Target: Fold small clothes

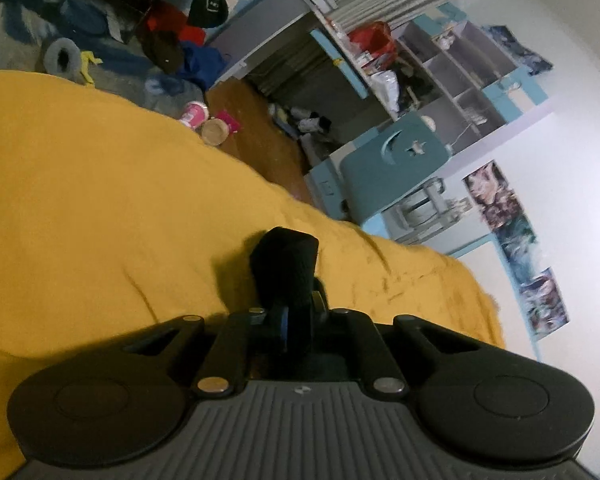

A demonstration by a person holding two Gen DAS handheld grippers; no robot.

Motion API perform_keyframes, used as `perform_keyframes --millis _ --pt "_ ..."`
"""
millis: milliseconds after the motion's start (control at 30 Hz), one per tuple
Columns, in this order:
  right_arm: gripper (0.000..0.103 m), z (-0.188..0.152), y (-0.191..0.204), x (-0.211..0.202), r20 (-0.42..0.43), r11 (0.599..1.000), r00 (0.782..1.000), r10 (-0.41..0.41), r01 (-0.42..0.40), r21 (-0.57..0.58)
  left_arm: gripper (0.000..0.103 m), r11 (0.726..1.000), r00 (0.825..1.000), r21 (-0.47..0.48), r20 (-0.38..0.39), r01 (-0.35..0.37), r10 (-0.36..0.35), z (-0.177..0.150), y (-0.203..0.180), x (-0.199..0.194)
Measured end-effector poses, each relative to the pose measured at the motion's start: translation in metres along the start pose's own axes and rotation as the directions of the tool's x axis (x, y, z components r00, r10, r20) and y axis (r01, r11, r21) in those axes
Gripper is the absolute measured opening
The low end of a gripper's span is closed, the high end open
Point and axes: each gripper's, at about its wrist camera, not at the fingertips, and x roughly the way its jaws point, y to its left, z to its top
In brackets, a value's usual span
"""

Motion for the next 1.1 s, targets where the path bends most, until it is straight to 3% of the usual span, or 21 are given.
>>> perform_keyframes --millis 167,233,333,433,533,667,767,833,933,1000,1067,1100 --pt "0.083 -0.011 -0.024 -0.025 0.002 0.999 1.000 -0.027 0.027 0.020 0.009 0.997 0.999 0.066 0.016 0.045 -0.046 0.003 -0.033 -0.010" --pt "0.083 -0.020 -0.039 -0.038 0.001 0.998 0.999 -0.041 0.041 0.040 0.009 0.989 0.995 0.111 0.007 0.094 -0.095 0.001 -0.057 -0.015" --pt "0.083 -0.040 -0.068 -0.055 -0.014 0.993 0.997 -0.073 0.074 0.097 0.009 0.962 0.981 0.193 -0.024 0.192 -0.191 -0.010 -0.110 -0.023" --pt "0.083 -0.070 -0.103 -0.073 -0.052 0.973 0.994 -0.098 0.107 0.205 0.009 0.912 0.949 0.261 -0.078 0.315 -0.306 -0.033 -0.175 -0.030" --pt "0.083 -0.101 -0.136 -0.092 -0.102 0.940 0.988 -0.112 0.138 0.312 0.009 0.828 0.890 0.325 -0.173 0.456 -0.422 -0.078 -0.244 -0.036" --pt "0.083 -0.135 -0.178 -0.122 -0.106 0.899 0.982 -0.157 0.186 0.396 0.009 0.693 0.767 0.335 -0.352 0.638 -0.537 -0.169 -0.326 -0.041" --pt "0.083 -0.154 -0.202 -0.141 -0.097 0.867 0.977 -0.189 0.212 0.450 0.009 0.616 0.677 0.309 -0.485 0.724 -0.553 -0.252 -0.364 -0.037" --pt "0.083 -0.166 -0.219 -0.152 -0.098 0.844 0.977 -0.191 0.215 0.491 0.009 0.590 0.639 0.300 -0.560 0.750 -0.528 -0.311 -0.376 -0.029" --pt "0.083 -0.181 -0.240 -0.161 -0.113 0.811 0.973 -0.199 0.229 0.538 0.009 0.577 0.582 0.273 -0.673 0.770 -0.458 -0.400 -0.372 -0.012" --pt "0.083 -0.190 -0.249 -0.161 -0.136 0.795 0.969 -0.208 0.248 0.553 0.009 0.584 0.552 0.265 -0.736 0.767 -0.392 -0.459 -0.364 0.001" --pt "0.083 -0.196 -0.258 -0.160 -0.155 0.786 0.963 -0.219 0.269 0.557 0.009 0.570 0.521 0.274 -0.788 0.775 -0.330 -0.509 -0.355 0.015" --pt "0.083 -0.199 -0.262 -0.160 -0.158 0.785 0.962 -0.225 0.275 0.555 0.009 0.568 0.513 0.287 -0.808 0.772 -0.290 -0.528 -0.352 0.020"
